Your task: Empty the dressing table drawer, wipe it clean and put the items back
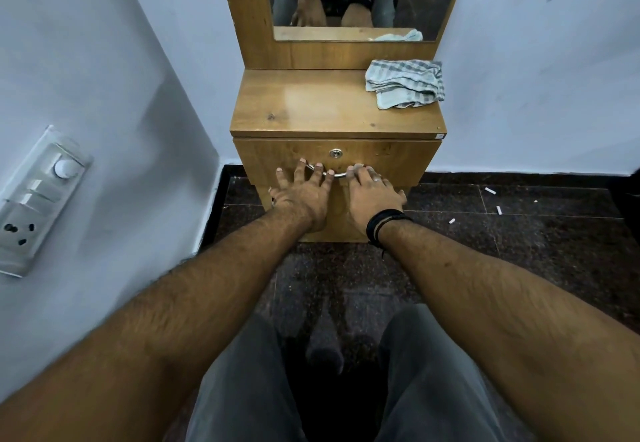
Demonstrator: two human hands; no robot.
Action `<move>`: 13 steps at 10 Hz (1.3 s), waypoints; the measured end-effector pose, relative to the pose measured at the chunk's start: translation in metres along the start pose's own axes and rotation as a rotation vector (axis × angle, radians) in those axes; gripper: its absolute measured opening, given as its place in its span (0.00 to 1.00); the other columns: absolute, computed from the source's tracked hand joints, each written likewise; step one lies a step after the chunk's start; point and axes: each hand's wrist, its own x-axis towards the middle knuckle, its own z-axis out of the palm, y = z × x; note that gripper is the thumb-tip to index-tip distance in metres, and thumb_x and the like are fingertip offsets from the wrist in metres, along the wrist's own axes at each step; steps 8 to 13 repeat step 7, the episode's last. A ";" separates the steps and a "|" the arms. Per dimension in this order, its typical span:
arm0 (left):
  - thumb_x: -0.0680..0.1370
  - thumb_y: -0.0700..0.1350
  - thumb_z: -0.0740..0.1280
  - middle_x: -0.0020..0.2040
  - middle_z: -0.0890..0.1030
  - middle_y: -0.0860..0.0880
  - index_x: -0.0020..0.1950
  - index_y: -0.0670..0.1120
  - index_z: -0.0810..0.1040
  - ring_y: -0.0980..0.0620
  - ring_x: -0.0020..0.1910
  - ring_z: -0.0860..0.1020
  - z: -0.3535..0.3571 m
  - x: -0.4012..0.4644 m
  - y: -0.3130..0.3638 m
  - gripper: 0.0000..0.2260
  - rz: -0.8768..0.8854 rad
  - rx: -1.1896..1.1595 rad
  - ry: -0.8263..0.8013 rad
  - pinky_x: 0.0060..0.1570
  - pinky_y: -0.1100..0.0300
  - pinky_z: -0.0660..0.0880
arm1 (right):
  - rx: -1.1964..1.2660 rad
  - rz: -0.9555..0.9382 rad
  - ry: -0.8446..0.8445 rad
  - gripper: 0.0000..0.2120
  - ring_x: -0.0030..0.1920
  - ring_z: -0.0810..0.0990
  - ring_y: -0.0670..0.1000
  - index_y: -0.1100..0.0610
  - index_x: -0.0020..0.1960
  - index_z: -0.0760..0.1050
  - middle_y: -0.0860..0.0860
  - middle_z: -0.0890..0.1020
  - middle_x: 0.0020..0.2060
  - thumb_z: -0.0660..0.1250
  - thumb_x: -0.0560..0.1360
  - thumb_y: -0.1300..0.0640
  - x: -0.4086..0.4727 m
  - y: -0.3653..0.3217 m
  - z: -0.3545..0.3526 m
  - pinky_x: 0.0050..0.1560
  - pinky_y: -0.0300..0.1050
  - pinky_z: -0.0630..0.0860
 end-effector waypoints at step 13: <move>0.81 0.60 0.55 0.81 0.57 0.48 0.80 0.52 0.56 0.41 0.79 0.54 -0.194 -0.073 -0.043 0.29 0.218 0.085 0.273 0.71 0.32 0.59 | 0.091 -0.036 0.008 0.29 0.75 0.64 0.57 0.52 0.79 0.60 0.51 0.64 0.76 0.60 0.79 0.51 -0.039 -0.034 -0.195 0.71 0.58 0.70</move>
